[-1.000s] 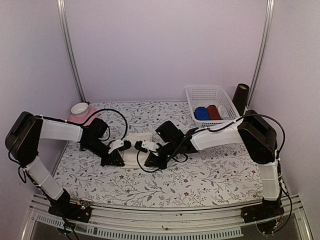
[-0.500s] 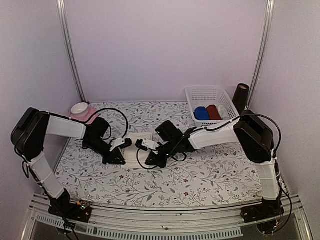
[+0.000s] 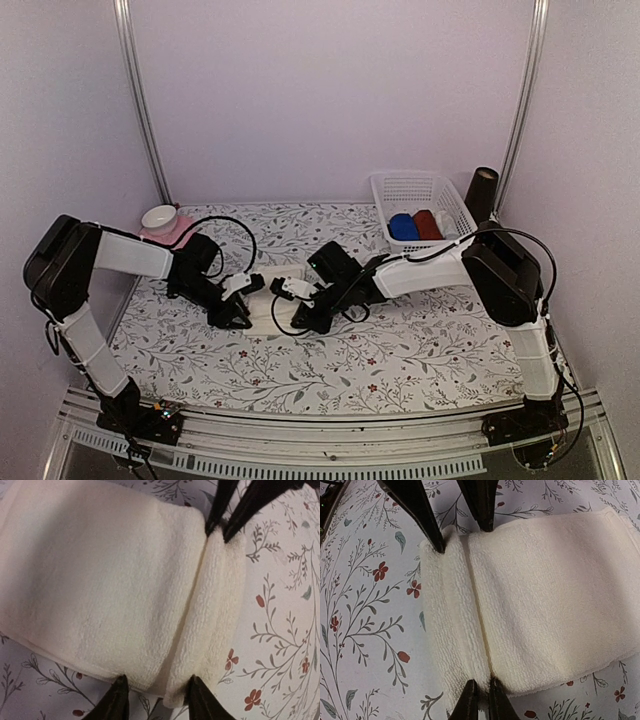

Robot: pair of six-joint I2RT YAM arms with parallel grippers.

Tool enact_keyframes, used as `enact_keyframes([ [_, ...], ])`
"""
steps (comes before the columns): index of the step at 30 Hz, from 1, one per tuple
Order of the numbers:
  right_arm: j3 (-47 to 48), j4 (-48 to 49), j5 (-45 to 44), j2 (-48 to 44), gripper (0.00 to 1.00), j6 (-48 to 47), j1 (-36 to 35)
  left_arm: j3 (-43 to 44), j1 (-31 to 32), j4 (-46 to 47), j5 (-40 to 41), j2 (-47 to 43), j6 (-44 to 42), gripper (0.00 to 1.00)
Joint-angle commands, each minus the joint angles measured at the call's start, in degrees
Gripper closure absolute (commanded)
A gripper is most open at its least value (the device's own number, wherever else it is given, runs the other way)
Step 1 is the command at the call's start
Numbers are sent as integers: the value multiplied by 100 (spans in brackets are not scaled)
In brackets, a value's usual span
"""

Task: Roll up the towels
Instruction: Roll the towel at the center of the board.

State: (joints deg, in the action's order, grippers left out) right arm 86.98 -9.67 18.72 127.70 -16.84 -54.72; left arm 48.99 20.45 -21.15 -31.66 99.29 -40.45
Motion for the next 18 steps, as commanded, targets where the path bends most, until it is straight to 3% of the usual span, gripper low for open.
enact_keyframes([
  [1,74,-357,-213,203,93,-1,46,-205,-84,243,508,-258,29,53],
  [8,89,-407,-135,212,93,0,49,-678,-131,979,440,-1358,-87,34],
  [12,138,-442,-87,232,93,12,44,-1386,-114,1706,346,-2152,-662,35],
  [18,223,-518,-27,311,93,65,52,-2545,106,2507,328,-3391,-1651,45],
])
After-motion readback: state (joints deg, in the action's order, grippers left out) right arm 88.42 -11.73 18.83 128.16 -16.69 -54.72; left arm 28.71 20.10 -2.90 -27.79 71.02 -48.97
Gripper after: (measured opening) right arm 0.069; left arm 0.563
